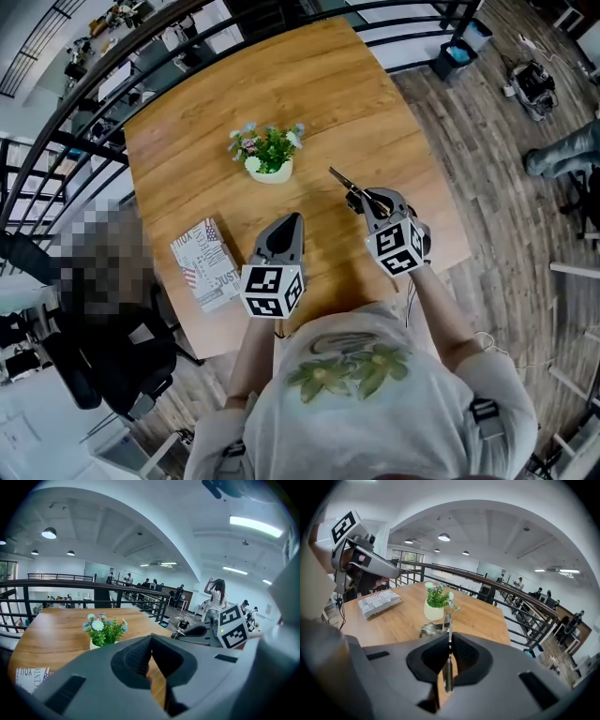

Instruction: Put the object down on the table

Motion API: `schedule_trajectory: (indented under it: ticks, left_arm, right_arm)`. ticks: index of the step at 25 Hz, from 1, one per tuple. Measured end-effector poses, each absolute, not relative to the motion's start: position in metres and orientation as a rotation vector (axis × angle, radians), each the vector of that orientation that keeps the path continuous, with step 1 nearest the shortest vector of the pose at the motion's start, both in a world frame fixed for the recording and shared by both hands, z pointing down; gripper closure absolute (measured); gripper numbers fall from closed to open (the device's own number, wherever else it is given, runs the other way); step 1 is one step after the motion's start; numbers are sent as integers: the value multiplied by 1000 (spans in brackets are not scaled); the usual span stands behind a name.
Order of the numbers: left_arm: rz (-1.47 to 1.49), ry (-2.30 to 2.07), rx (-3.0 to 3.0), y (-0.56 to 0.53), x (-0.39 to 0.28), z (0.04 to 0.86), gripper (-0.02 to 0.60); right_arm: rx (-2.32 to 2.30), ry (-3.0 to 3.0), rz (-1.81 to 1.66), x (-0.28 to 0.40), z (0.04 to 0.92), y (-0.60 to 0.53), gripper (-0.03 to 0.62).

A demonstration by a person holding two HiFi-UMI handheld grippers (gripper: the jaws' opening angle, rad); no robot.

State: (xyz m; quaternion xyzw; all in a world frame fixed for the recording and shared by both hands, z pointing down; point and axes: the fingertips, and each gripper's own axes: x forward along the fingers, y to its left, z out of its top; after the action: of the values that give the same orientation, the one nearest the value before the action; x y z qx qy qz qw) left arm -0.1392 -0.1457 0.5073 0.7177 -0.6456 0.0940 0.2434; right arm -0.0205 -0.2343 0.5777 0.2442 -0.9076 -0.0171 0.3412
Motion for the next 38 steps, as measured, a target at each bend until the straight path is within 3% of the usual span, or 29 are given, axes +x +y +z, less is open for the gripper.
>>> schedule_trajectory:
  ticks: [38]
  left_arm:
    - [298,-1710,1906,-155,-146,540,569]
  right_arm:
    - [445,-2188,-43,-45,706,-222,580]
